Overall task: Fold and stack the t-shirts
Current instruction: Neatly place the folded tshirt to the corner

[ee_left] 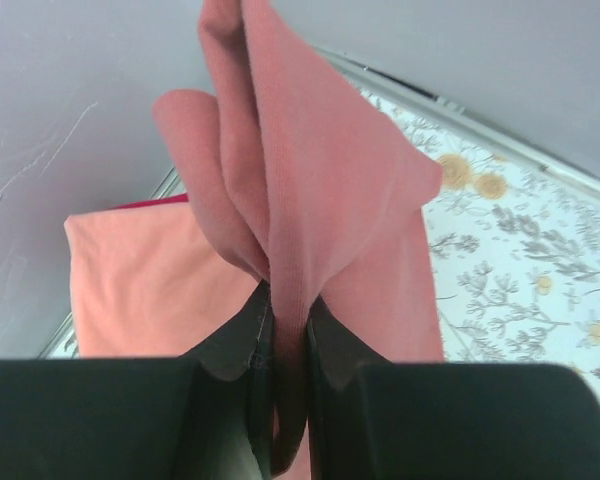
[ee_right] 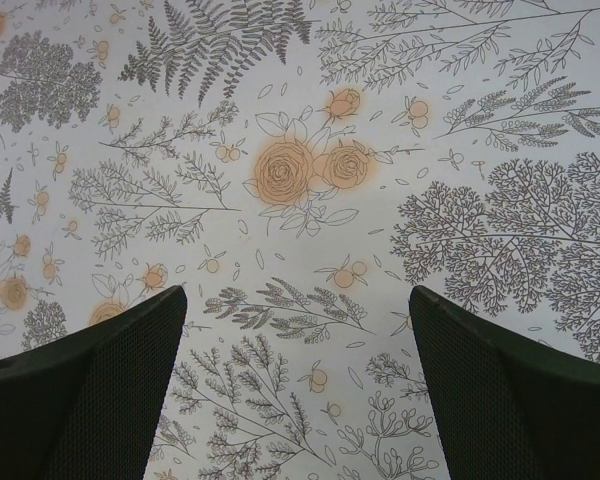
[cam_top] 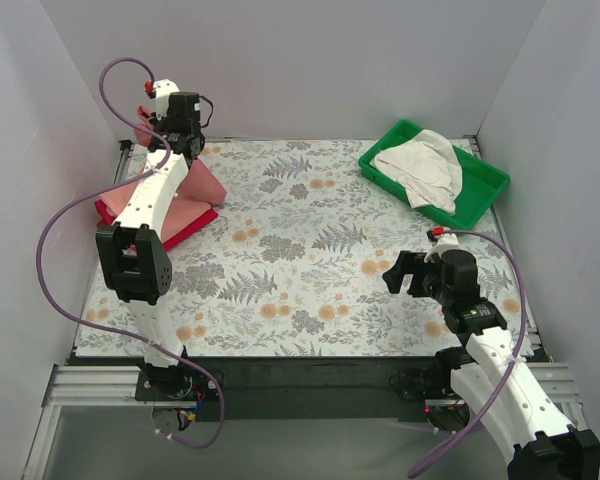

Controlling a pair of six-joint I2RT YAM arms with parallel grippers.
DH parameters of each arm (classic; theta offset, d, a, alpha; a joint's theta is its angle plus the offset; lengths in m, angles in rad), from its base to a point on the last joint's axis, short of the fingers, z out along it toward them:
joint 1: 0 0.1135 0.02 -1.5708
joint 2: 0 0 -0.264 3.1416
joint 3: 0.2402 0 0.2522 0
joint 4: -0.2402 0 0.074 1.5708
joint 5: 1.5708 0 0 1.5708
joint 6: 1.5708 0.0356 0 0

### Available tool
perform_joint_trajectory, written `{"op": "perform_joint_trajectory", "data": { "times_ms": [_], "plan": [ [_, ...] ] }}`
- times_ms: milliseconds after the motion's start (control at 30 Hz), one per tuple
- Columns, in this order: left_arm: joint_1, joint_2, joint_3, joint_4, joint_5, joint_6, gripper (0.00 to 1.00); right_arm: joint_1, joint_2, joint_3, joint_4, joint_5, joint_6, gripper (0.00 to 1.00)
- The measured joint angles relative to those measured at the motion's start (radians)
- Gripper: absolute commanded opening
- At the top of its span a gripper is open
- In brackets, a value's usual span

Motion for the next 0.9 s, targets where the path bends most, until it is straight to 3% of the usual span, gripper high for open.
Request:
{"op": "perform_joint_trajectory", "data": {
  "times_ms": [467,900],
  "plan": [
    [0.000,-0.006,0.155,-0.074,0.065,-0.017,0.00,0.000,0.000,0.000,0.000,-0.006,-0.001,0.98],
    [0.052,-0.155,-0.105,-0.047,0.053,-0.039,0.00,0.000,0.009,0.000,0.001,-0.026,-0.003,0.98]
  ]
}}
